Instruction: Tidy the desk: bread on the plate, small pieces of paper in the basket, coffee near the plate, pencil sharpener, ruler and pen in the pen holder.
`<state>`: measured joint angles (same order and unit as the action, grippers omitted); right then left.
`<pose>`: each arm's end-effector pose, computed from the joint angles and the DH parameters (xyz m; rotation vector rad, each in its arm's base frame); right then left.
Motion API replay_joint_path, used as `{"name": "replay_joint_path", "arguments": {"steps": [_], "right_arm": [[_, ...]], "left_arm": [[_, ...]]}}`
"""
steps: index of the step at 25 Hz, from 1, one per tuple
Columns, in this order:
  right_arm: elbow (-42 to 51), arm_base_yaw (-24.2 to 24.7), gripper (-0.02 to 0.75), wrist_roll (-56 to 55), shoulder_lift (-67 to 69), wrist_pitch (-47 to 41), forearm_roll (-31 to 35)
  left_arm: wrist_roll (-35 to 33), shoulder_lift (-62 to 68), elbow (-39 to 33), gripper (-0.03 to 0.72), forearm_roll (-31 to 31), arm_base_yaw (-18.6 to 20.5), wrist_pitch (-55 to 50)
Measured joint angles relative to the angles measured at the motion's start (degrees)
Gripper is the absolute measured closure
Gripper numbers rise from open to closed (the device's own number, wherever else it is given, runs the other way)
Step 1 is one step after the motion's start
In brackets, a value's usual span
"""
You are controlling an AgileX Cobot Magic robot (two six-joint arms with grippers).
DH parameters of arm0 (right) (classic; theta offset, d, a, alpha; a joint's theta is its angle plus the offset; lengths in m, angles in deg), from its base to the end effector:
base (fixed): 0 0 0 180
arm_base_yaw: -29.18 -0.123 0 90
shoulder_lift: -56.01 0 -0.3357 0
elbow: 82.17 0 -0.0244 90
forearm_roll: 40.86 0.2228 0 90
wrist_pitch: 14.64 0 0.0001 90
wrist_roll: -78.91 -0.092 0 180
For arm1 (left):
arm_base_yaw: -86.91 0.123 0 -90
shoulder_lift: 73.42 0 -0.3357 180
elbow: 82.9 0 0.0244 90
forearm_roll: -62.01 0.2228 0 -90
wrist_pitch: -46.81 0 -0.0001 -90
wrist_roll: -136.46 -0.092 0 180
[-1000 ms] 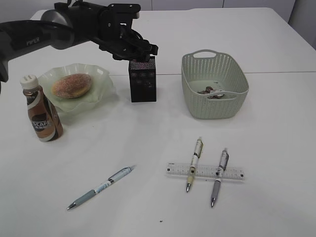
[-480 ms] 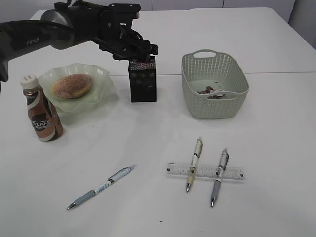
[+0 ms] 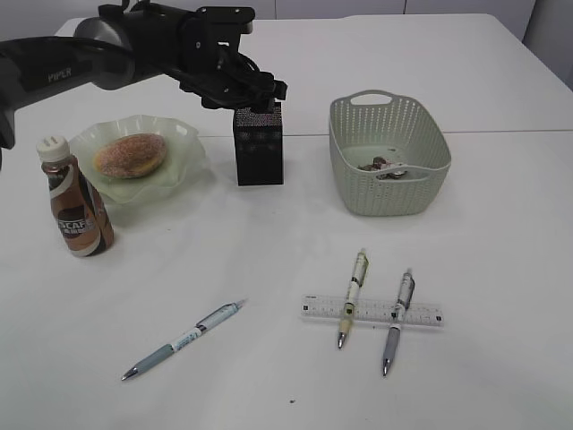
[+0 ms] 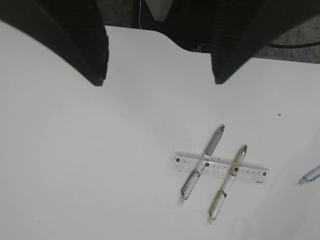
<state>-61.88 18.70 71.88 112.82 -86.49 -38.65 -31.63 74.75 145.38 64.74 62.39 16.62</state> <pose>0.0734 0.0170 0.3987 -0.0761 2.6062 0.1618 0.5279 -0.2384 0.2266 0.2851 2.2680 -0.2857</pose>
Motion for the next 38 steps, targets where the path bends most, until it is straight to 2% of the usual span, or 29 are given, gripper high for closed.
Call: {"name": "replay_joint_path", "arguments": {"steps": [12, 18, 27, 33, 38], "right_arm": [[0.0, 0.0, 0.263, 0.0, 0.0, 0.0, -0.1], [0.0, 0.0, 0.262, 0.0, 0.0, 0.0, -0.4], [0.0, 0.0, 0.263, 4.7, 0.0, 0.0, -0.4], [0.0, 0.0, 0.262, 9.7, 0.0, 0.0, 1.0], [-0.1, 0.0, 0.262, 16.9, 3.3, 0.0, 7.0]], "left_arm": [[0.0, -0.1, 1.1, 0.215, 0.0, 0.0, -1.9], [0.0, -1.5, 6.1, 0.215, 0.0, 0.0, -12.1], [0.0, -9.4, 7.9, 0.215, 0.0, 0.0, -37.7], [0.0, -14.5, 7.9, 0.22, -5.2, 0.0, -41.2], [0.0, -19.2, 7.9, 0.237, -7.5, 0.0, -41.6]]}}
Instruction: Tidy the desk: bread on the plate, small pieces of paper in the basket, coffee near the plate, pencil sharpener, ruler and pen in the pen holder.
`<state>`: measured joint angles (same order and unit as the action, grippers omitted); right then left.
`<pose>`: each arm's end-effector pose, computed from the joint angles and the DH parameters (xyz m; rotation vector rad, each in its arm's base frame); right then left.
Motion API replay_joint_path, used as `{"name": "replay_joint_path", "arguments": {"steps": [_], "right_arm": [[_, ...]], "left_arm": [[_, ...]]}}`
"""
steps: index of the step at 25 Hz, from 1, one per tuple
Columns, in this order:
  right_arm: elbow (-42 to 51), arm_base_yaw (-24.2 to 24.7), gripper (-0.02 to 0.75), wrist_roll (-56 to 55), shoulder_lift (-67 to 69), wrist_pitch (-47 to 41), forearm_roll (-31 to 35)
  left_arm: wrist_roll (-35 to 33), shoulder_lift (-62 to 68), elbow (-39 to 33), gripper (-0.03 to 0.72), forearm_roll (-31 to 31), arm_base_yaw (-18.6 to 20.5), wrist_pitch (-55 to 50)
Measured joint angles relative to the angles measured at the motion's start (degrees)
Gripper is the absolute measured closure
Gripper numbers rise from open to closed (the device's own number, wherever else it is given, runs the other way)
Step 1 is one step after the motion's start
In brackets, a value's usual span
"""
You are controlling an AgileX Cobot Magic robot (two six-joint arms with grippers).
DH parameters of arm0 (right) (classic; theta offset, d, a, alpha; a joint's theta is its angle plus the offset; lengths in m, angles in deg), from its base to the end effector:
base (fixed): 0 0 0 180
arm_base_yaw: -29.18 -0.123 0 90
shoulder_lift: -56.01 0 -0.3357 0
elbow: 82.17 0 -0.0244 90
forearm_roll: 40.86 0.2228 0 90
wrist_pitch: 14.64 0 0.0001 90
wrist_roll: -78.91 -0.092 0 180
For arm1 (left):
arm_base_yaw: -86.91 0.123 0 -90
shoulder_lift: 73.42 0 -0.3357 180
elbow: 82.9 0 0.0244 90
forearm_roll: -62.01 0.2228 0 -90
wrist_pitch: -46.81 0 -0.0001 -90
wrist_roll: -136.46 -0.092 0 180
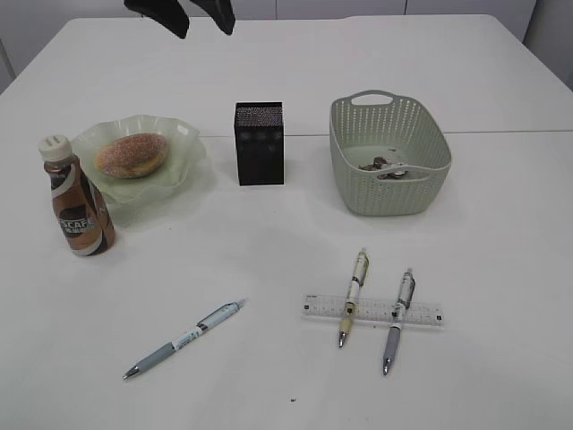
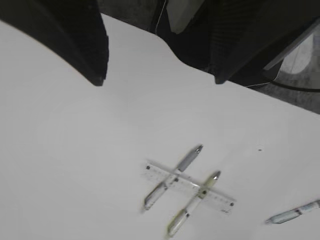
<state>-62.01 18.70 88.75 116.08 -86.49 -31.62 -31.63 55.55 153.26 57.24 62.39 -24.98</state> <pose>0.0867 0.0303 0.3956 -0.4511 2.6087 0.2235 0.4245 -0.2016 0.3984 0.2799 2.5425 -0.3614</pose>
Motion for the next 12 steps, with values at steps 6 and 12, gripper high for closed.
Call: {"name": "replay_joint_path", "arguments": {"steps": [6, 12], "right_arm": [[-2.0, 0.0, 0.263, 5.2, 7.2, 0.1, 3.2], [-5.9, -4.2, 0.263, 11.8, 16.2, 0.5, 3.2]], "left_arm": [[0.1, -4.1, -0.4, 0.244, -2.5, 0.0, -0.2], [-1.3, -10.5, -11.7, 0.244, -3.4, 0.0, -0.2]]}}
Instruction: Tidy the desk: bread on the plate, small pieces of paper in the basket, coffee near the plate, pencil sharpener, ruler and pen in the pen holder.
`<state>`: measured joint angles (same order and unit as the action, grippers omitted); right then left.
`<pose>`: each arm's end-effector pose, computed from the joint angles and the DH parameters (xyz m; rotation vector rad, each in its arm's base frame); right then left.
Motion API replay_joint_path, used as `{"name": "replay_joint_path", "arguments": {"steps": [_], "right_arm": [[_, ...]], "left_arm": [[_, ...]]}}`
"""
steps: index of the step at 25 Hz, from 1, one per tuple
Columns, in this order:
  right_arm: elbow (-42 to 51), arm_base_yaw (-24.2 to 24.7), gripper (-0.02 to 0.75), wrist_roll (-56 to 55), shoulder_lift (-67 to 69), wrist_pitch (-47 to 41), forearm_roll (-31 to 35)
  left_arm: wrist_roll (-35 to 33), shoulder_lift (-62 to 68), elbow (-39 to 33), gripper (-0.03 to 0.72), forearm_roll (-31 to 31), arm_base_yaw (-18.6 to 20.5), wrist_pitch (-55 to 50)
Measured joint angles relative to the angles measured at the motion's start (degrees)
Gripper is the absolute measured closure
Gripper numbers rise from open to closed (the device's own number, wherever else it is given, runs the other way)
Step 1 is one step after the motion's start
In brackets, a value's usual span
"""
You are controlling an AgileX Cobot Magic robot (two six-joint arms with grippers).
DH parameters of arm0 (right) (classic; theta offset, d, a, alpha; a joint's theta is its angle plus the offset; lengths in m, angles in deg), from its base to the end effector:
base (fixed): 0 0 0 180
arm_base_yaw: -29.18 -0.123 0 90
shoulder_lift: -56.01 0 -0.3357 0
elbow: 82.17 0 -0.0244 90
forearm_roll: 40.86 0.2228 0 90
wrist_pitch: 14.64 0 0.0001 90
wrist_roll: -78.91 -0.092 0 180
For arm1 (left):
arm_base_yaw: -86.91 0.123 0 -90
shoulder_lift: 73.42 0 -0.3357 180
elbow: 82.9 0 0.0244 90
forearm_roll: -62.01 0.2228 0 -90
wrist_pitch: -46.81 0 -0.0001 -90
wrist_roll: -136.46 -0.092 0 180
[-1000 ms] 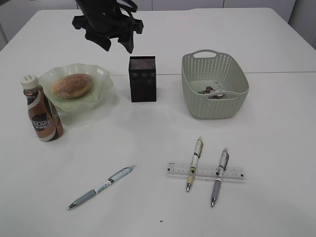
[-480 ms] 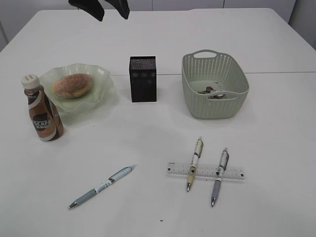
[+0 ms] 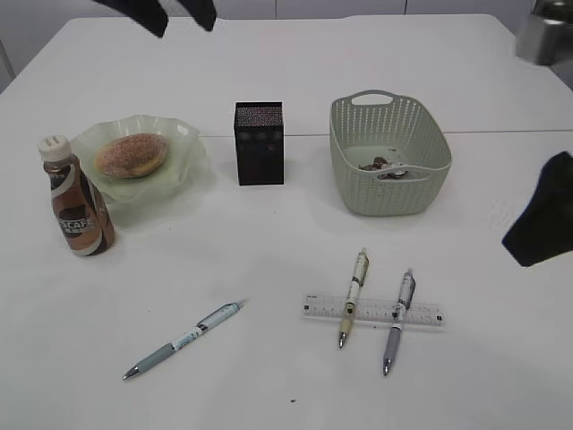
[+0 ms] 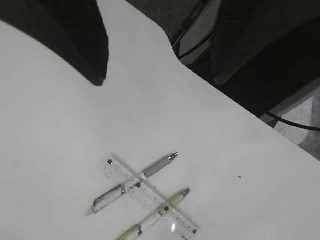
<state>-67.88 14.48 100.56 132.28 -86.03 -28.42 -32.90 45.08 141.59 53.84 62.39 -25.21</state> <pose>0.1614 0.0618 0.3859 -0.8250 2.6780 0.2773 0.3758 -0.1851 0.4273 0.3095 2.5704 -0.4231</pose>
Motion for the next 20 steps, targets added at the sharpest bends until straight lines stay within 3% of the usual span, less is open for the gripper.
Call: {"name": "replay_joint_path", "arguments": {"steps": [5, 10, 20], "right_arm": [[-4.8, -1.5, 0.263, 2.7, 9.6, 0.1, -0.6], [-11.1, -1.5, 0.263, 6.0, 19.5, 0.5, -0.9], [-15.8, -1.5, 0.263, 25.9, 27.0, 1.1, -0.9]], "left_arm": [[-1.1, -7.4, -12.0, 0.244, 0.2, 0.0, 0.0], [-1.4, -16.3, -19.0, 0.245, 0.4, 0.0, 0.0], [-1.5, -30.8, -31.7, 0.249, 0.7, 0.0, 0.0]]}}
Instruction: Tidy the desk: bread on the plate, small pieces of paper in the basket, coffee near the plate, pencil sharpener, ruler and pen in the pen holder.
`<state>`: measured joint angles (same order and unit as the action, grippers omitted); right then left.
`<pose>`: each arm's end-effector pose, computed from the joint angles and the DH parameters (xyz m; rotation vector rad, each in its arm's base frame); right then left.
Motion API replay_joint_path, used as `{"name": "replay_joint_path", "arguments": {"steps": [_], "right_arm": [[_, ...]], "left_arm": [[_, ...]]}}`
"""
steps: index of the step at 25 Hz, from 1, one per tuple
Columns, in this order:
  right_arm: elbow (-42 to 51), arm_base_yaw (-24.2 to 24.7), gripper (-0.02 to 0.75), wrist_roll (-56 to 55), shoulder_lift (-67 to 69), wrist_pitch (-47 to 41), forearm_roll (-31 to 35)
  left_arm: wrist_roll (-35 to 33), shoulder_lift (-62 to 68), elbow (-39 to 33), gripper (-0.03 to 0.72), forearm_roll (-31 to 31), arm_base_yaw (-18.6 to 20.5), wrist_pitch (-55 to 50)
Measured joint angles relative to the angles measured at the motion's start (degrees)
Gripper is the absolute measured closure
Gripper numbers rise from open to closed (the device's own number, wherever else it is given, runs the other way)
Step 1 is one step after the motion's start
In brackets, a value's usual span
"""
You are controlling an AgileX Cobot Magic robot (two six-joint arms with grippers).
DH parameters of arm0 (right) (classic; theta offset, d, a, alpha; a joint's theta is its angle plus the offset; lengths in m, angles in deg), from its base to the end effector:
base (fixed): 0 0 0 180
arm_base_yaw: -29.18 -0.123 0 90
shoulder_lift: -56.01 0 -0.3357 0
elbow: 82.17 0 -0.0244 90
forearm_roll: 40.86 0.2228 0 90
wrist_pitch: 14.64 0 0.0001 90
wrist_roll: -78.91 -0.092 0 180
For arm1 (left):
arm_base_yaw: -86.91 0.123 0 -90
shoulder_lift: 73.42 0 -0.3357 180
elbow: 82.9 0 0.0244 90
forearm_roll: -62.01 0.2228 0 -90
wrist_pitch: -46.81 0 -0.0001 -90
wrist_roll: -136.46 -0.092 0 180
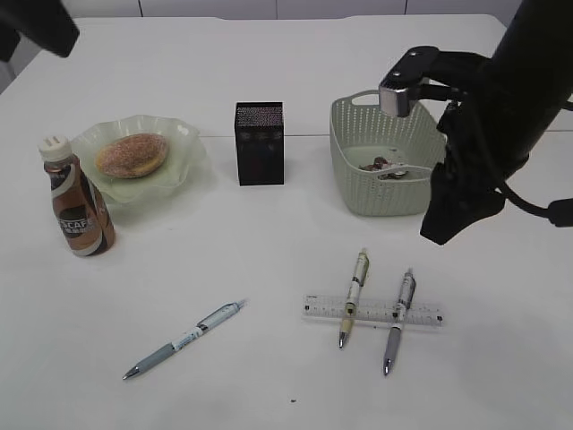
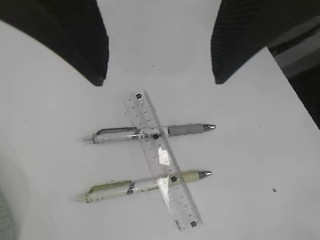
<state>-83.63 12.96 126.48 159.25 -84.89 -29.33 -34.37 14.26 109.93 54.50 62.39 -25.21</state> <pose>0.2957 0.1041 0.3388 -1.4881 2.5445 0.2209 0.2182 -0.1121 0.4638 0.3428 2.5769 -0.3944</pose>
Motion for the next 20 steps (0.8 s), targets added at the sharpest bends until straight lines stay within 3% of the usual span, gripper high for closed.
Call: {"name": "replay_joint_path", "arguments": {"steps": [10, 20], "right_arm": [[-0.1, -0.6, 0.262, 10.8, 3.0, 0.5, 3.2], [-0.1, -1.8, 0.248, 2.8, 7.8, 4.4, 3.7]], "left_arm": [[0.0, -5.1, -9.2, 0.252, 4.2, 0.0, -0.1], [0.0, -5.4, -9.7, 0.265, 5.8, 0.0, -0.1]]}}
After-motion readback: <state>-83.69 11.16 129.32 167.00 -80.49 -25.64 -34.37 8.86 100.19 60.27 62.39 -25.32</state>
